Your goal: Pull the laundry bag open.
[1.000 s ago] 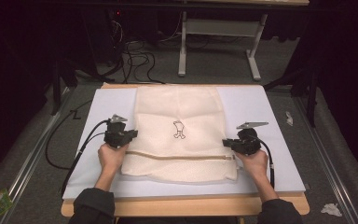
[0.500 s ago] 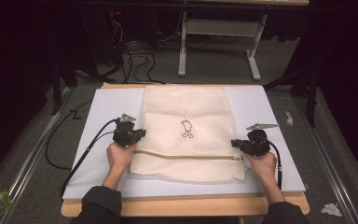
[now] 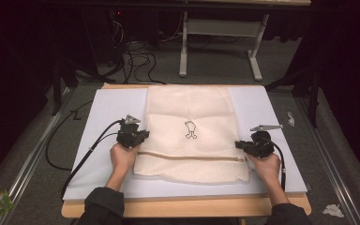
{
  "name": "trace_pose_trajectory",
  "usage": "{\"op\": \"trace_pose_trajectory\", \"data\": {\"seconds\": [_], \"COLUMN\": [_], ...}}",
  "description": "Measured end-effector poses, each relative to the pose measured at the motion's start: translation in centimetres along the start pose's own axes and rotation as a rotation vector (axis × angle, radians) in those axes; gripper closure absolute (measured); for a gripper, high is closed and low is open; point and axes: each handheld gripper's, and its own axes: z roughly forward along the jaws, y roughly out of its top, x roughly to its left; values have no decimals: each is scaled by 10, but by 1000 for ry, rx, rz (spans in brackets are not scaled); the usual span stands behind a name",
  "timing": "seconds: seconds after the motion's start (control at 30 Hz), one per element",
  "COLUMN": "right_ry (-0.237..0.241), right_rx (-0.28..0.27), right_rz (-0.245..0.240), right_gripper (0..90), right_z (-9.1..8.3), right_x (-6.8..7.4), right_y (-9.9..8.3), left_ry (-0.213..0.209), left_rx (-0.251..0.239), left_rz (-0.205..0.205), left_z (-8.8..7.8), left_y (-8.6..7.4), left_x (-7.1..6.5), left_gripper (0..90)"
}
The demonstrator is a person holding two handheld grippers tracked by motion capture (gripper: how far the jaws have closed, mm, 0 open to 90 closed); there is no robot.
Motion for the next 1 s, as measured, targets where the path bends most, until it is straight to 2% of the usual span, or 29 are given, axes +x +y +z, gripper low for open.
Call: {"op": "trace_pose_trajectory", "data": {"seconds": [0.37, 0.53, 0.57, 0.6, 0.63, 0.67, 0.7, 0.73, 0.8, 1.0], "right_ry": [-16, -29, -30, -30, -34, -34, -29, -29, -29, -31], "right_rx": [14, 4, 3, 3, -12, -12, -26, -26, -42, -55], "right_rz": [-9, -20, -10, -10, 8, 8, 25, 25, 36, 45], "right_gripper": [849, 811, 759, 759, 693, 693, 634, 634, 561, 505], "right_z": [2, 4, 5, 5, 3, 3, 0, 0, -3, -10], "right_x": [2, 2, 1, 1, -1, -1, -3, -3, -4, -3], "right_y": [0, -2, -4, -4, -5, -5, -7, -7, -10, -15], "left_ry": [21, 25, 35, 35, 35, 35, 28, 28, 34, 25], "left_rx": [-12, -43, -55, -55, -84, -84, -111, -111, -130, -164], "left_rz": [14, 12, 14, 14, 18, 18, 22, 22, 45, 71], "left_z": [0, -3, -7, -7, -14, -14, -20, -20, -27, -35], "left_y": [-6, -9, -10, -10, -11, -11, -13, -13, -20, -33], "left_x": [0, 2, 3, 3, 2, 2, -1, -1, -6, -18], "left_gripper": [803, 683, 640, 615, 596, 580, 565, 554, 531, 496]}}
